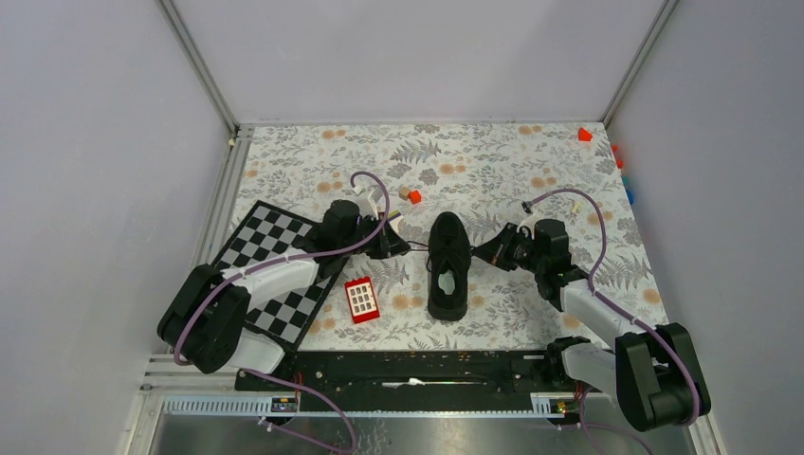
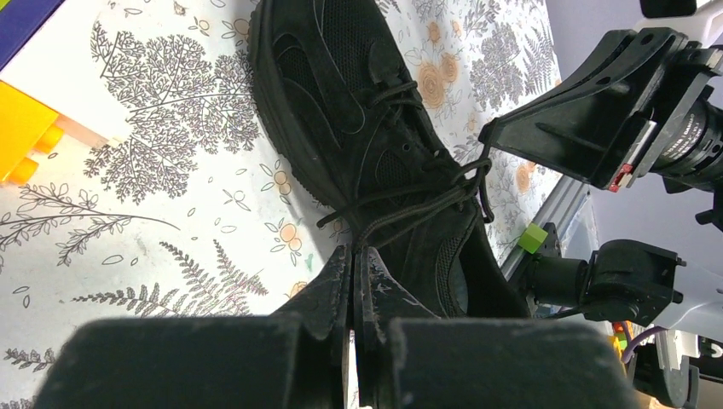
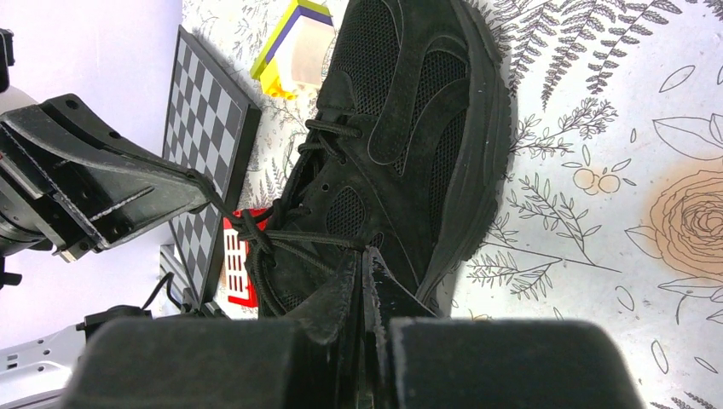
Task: Tie the shoes
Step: Tie the shoelace on the shoe.
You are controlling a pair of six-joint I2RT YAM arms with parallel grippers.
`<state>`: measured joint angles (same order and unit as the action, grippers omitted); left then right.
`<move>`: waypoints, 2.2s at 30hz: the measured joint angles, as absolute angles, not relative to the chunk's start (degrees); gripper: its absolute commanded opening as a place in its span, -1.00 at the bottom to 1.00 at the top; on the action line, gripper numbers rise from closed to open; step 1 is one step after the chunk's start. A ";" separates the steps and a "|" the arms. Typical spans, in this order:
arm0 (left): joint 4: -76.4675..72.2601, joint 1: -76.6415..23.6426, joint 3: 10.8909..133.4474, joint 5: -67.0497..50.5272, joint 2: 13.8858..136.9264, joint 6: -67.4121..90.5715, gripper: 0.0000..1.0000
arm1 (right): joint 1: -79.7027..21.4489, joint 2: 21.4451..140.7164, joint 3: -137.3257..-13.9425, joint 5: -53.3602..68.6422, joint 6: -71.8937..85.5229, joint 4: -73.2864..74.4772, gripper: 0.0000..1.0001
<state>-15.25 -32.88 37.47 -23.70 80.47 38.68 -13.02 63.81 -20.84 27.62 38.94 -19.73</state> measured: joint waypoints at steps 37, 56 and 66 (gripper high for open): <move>-8.86 -31.90 35.94 -21.58 75.40 34.50 -1.00 | -11.18 66.52 -20.84 27.68 39.20 -20.10 -1.00; -7.42 -31.66 34.33 -20.08 74.56 34.39 -1.00 | -11.18 70.32 -21.43 28.75 40.18 -23.22 -1.00; -7.25 -31.55 36.97 -23.33 75.53 34.06 -1.00 | -10.92 61.49 -25.23 27.51 37.54 -13.17 0.21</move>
<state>-7.25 -31.55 36.97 -23.33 75.53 34.06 -10.92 61.49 -25.23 27.51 37.54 -13.17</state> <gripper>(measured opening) 0.014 0.584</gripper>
